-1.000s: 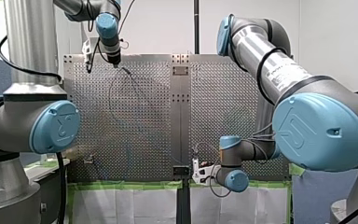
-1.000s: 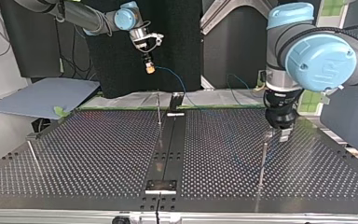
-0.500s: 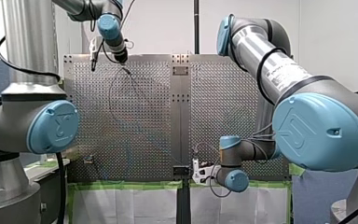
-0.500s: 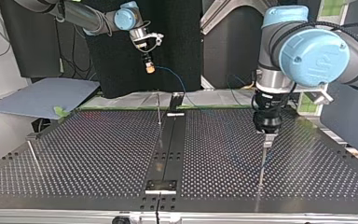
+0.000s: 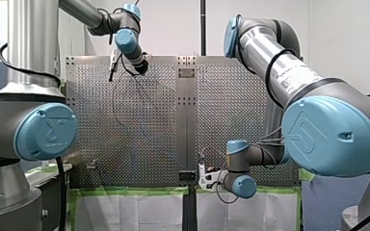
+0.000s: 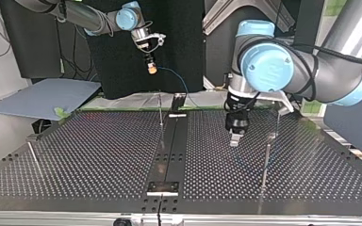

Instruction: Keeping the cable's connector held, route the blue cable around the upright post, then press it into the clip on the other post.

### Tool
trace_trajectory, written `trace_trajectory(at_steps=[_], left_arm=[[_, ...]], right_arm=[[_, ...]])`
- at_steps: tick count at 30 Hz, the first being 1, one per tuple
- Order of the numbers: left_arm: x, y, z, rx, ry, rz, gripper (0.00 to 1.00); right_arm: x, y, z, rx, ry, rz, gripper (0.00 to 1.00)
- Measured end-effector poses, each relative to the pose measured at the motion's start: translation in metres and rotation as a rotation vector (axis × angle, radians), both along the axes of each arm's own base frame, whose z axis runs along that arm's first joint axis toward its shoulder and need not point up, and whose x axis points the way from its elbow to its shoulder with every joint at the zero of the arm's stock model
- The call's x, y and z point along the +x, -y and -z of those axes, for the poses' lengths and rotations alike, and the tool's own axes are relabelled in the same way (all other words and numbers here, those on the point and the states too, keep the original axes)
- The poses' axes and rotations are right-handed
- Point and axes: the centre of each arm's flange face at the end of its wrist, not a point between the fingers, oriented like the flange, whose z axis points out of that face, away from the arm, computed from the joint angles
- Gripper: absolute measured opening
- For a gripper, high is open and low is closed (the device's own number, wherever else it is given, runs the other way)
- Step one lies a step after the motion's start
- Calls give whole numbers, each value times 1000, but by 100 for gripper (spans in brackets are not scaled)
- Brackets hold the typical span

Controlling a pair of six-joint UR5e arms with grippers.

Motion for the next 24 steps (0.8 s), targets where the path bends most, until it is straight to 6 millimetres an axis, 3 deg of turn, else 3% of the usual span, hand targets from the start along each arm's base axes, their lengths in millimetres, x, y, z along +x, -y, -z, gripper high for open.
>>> trace_trajectory(at_steps=[6, 17, 24], left_arm=[[12, 19, 27, 36, -3, -17, 98], [48, 13, 76, 125, -24, -122, 98], [59, 11, 78, 173, 20, -145, 98]], right_arm=[[0, 0, 0, -5, 2, 0, 0], [1, 1, -1, -7, 6, -4, 0], [1, 1, -1, -8, 7, -5, 0]])
